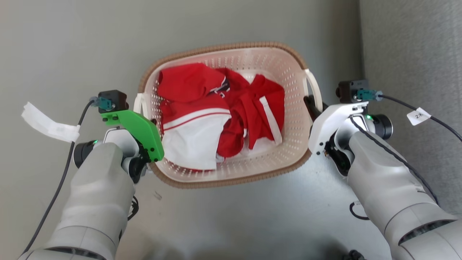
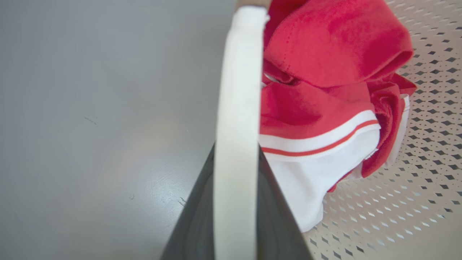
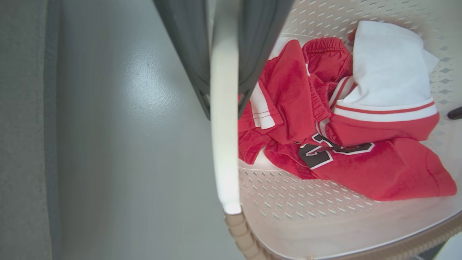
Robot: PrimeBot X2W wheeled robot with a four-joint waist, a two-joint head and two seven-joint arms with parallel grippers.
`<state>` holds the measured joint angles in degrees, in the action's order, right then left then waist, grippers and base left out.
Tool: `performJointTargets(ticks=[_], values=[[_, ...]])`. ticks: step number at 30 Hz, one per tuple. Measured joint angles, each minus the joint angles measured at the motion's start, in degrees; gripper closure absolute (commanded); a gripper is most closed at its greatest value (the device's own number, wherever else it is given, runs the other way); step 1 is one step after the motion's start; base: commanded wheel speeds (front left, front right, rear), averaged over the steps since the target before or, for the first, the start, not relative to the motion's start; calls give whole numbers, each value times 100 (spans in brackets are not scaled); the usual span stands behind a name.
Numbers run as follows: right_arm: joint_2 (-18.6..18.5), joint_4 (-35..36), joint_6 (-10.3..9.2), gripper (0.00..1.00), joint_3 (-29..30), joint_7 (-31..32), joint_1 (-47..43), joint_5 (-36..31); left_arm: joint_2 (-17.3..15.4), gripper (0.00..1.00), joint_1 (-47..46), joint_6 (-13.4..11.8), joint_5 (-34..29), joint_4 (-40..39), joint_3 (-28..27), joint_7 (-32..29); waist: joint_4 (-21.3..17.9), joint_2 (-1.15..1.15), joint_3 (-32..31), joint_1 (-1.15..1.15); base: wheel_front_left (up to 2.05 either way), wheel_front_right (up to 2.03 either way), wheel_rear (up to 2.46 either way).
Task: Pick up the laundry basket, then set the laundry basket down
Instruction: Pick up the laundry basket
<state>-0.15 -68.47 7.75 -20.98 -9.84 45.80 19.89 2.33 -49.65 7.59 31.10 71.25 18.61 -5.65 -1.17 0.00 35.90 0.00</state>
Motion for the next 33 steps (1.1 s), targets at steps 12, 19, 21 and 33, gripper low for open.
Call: performJointTargets(ticks=[12, 19, 21, 33], values=[[38, -226, 32, 100, -37, 414, -165, 169, 19, 100, 282, 22, 252, 81, -3, -439, -7, 0, -750, 0, 0, 0, 0], [65, -276, 33, 100, -78, 669, -392, 326, 35, 100, 513, 22, 319, 140, -5, -617, -35, 0, -1218, 0, 0, 0, 0], [69, -282, 33, 100, -101, 767, -481, 417, 40, 100, 573, 23, 343, 155, 0, -698, -43, 0, -1350, 0, 0, 0, 0], [75, -236, 32, 100, -324, 1269, -1015, 860, 46, 100, 1075, 23, 472, 219, 27, -993, -67, 0, -2168, 0, 0, 0, 0]])
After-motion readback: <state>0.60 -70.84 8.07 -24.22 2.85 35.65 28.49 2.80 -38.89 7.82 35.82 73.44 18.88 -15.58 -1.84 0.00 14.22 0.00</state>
